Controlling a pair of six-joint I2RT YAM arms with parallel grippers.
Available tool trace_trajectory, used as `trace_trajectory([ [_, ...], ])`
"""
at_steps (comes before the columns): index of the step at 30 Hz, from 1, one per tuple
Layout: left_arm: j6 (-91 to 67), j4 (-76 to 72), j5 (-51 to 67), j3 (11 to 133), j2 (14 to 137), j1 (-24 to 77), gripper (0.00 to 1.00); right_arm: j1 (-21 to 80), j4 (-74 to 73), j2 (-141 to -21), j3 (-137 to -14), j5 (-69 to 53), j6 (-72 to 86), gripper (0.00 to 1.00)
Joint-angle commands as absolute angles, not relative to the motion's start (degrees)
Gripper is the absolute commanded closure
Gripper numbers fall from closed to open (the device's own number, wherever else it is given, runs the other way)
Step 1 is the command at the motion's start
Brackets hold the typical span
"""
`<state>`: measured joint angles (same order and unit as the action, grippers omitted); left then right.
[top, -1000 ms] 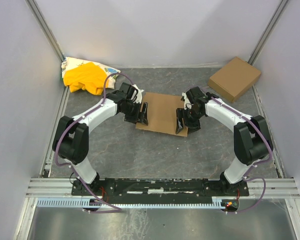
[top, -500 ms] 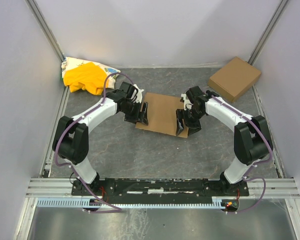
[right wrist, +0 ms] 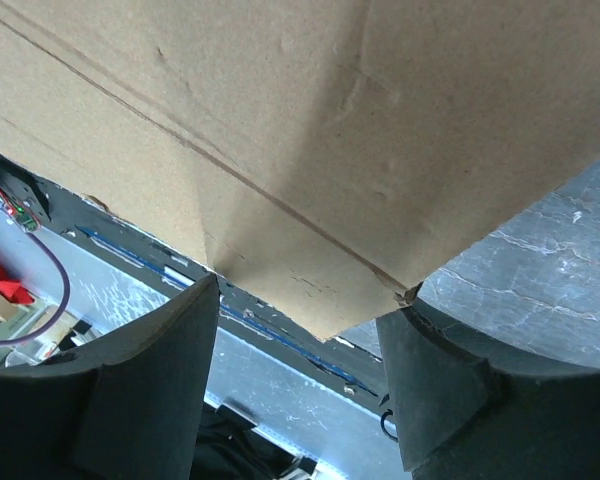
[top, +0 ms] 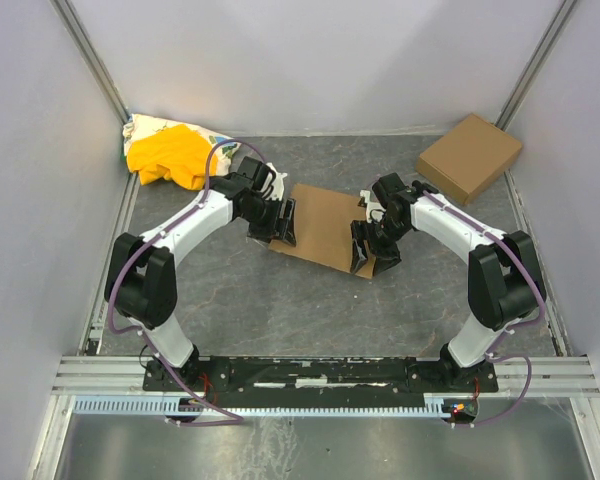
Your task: Fold the paper box
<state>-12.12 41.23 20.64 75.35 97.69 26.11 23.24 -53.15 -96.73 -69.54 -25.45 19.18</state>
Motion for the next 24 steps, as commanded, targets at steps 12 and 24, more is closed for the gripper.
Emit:
trace_trajectory([
  [12,-9.34,44.07,24.46,79.80,98.09,26.54,0.27,23.60,-50.11,-94.58,-71.39,-33.35,18.55,0.29],
  [24,-8.70,44.56,23.64,79.39,98.71,26.54,0.27,23.58,-50.37,-95.53,-70.64,-30.72,17.26,0.27],
])
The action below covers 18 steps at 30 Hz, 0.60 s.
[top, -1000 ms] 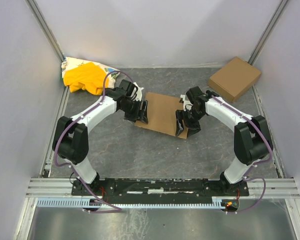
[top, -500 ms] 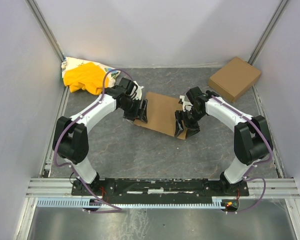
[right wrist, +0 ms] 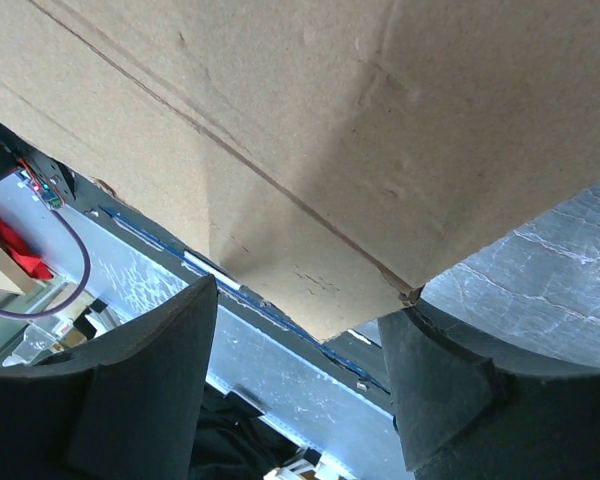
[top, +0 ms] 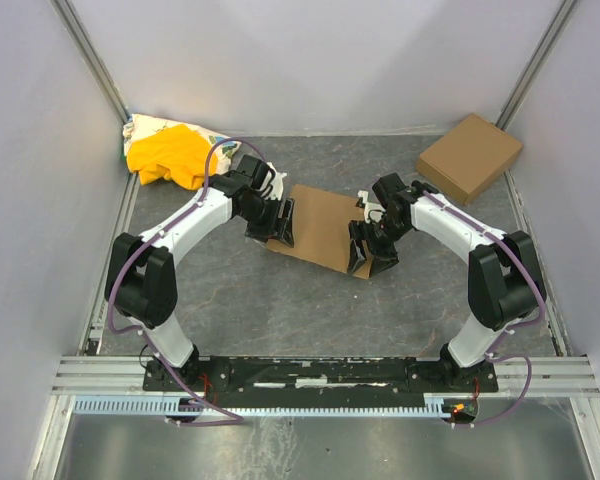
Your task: Fold the paper box
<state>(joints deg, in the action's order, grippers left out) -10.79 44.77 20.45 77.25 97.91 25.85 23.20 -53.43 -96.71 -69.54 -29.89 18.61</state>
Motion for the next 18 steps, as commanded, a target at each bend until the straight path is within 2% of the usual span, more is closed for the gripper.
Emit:
trace_trajectory([
  [1,-8.64,44.68,23.38,79.30,98.70,26.54,0.27,23.59,-50.79,-95.31,-70.75,-29.55,17.12,0.26],
  [6,-8.23,45.24,21.83,78.92,98.25,26.31,0.25,23.64,-51.72,-93.95,-71.21,-25.31,17.13,0.18],
  [7,-8.23,45.24,21.62,78.78,98.03,26.24,0.25,23.58,-51.71,-93.42,-71.20,-24.21,17.36,0.14],
  [9,-8.26,45.26,21.29,78.66,97.52,26.02,0.24,23.55,-51.68,-92.65,-71.32,-22.12,17.72,0.01],
  [18,-9.92,45.30,15.95,78.64,92.10,22.81,0.19,19.48,-50.92,-87.42,-72.06,-14.62,22.13,0.01],
])
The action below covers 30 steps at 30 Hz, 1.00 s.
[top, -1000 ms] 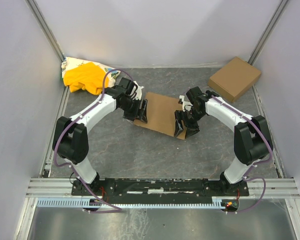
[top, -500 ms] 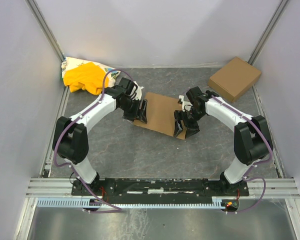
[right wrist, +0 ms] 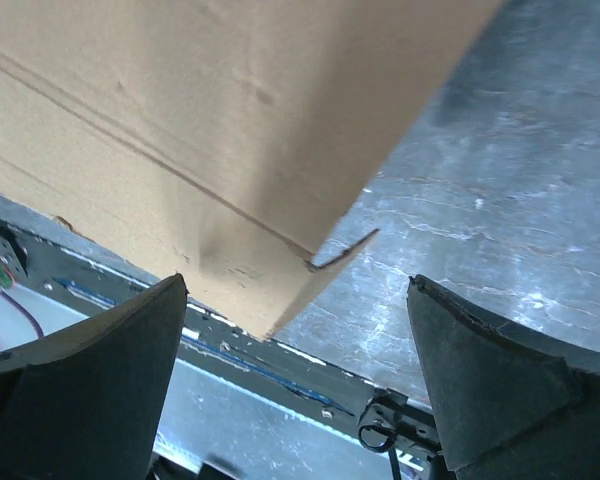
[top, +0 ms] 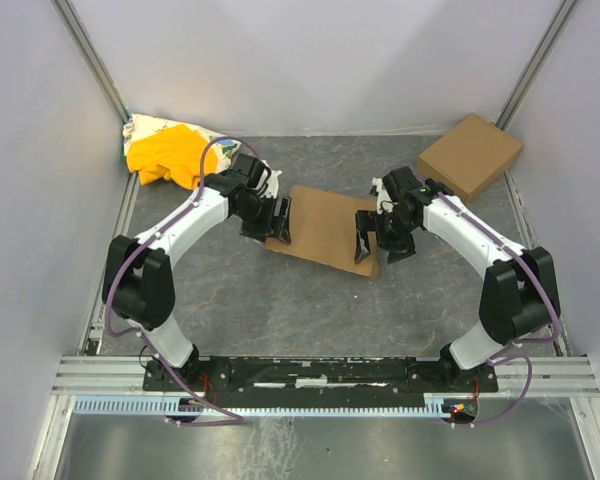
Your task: Fold the paper box
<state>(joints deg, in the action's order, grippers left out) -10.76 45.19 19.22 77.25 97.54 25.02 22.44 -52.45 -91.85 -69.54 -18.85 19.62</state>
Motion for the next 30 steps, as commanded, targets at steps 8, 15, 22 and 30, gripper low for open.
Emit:
trace_trajectory([
  [8,-19.00,28.08,14.83,72.38,85.67,16.35,0.15,13.10,-43.14,-92.48,-72.84,-20.91,27.34,0.01],
  [15,-27.93,11.00,14.24,64.21,88.10,15.26,0.15,13.14,-34.87,-100.81,-75.15,-23.09,32.59,0.01],
  [22,-33.55,2.08,15.68,63.16,92.72,14.91,0.16,13.05,-35.50,-108.95,-83.51,-23.27,31.81,0.01],
  [30,-33.55,1.10,17.76,69.72,100.83,14.89,0.17,13.10,-38.34,-118.03,-97.59,-24.27,31.64,0.01],
])
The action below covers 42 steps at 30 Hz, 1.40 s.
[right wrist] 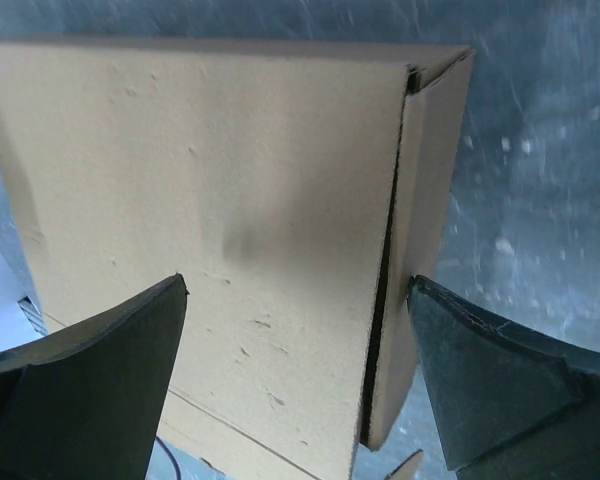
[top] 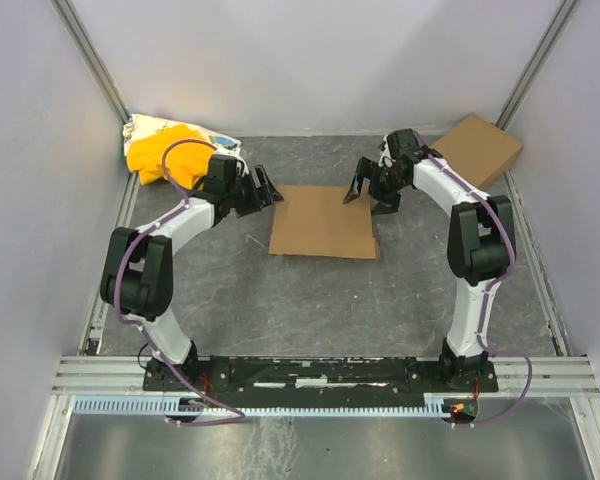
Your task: Fold the paper box
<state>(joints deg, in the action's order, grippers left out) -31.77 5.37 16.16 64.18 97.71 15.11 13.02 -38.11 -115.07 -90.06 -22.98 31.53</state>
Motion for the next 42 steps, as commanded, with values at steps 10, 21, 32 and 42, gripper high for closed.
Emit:
trace_trajectory([
  [10,-33.19,2.57,20.37,83.74,113.02,14.90,0.18,13.09,-43.58,-130.84,-117.74,-27.15,31.49,0.01],
  [21,-32.71,4.93,22.18,93.53,117.40,14.23,0.20,13.01,-44.00,-129.39,-120.50,-24.21,29.65,0.01],
  [32,-30.46,2.34,21.79,72.95,99.31,13.80,0.07,13.03,-30.90,-103.54,-87.27,-15.04,25.54,0.01],
  [42,-38.90,-23.52,22.47,46.88,87.46,12.48,0.00,13.01,-12.15,-85.84,-60.54,-14.79,26.27,0.01],
])
